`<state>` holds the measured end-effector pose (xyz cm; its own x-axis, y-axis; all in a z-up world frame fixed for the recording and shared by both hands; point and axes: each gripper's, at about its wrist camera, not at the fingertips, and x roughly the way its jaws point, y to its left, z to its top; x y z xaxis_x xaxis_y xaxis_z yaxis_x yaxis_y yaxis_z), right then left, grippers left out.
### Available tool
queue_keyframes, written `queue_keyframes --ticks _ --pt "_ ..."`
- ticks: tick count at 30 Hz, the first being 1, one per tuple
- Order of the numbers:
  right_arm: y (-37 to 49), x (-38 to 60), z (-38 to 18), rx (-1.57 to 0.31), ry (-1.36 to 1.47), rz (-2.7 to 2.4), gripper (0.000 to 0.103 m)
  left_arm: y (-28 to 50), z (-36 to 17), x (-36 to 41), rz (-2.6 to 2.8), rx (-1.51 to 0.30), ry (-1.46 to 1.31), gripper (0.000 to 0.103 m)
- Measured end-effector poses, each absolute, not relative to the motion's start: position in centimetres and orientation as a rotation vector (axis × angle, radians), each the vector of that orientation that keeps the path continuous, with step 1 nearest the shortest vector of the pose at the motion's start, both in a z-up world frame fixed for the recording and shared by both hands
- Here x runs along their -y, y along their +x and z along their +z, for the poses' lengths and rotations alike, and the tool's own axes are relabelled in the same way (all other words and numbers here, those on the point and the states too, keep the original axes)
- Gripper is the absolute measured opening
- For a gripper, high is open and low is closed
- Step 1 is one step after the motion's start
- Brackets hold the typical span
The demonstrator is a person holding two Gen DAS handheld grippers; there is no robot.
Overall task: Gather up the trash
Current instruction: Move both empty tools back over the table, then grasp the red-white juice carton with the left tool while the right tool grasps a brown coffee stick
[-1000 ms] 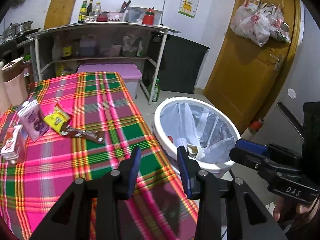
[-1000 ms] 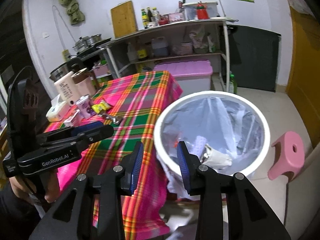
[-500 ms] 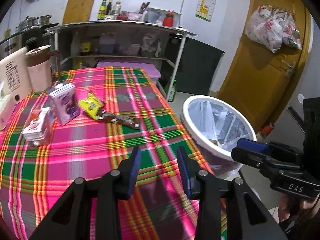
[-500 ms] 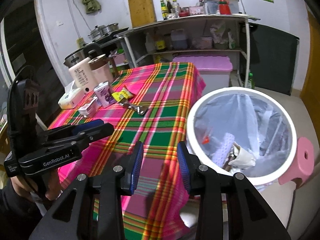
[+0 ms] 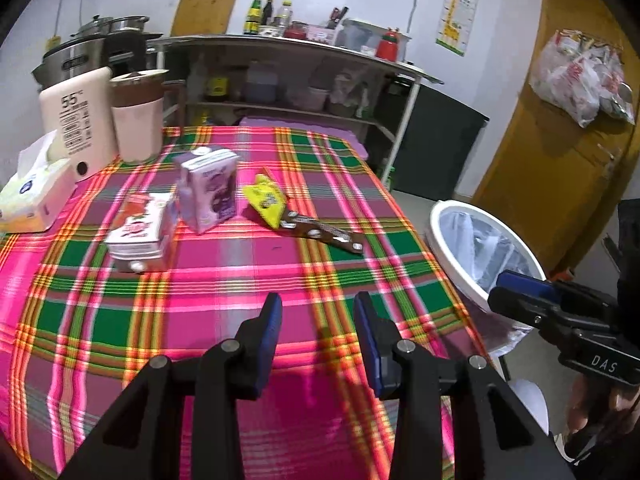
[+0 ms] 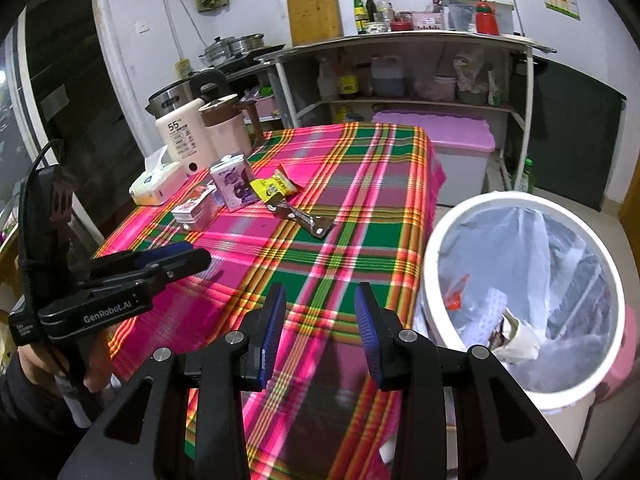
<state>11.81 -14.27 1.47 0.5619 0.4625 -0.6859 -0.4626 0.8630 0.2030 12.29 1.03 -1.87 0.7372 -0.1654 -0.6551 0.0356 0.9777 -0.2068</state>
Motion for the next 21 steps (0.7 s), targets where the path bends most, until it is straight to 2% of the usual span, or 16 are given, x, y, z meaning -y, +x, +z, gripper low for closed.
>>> queue_keyframes --ticks 21 --pt "16.3 9.4 0.5 -0.820 -0.094 0.623 0.041 14.4 -2.1 -9.8 0.107 -0.706 -0.195 0.056"
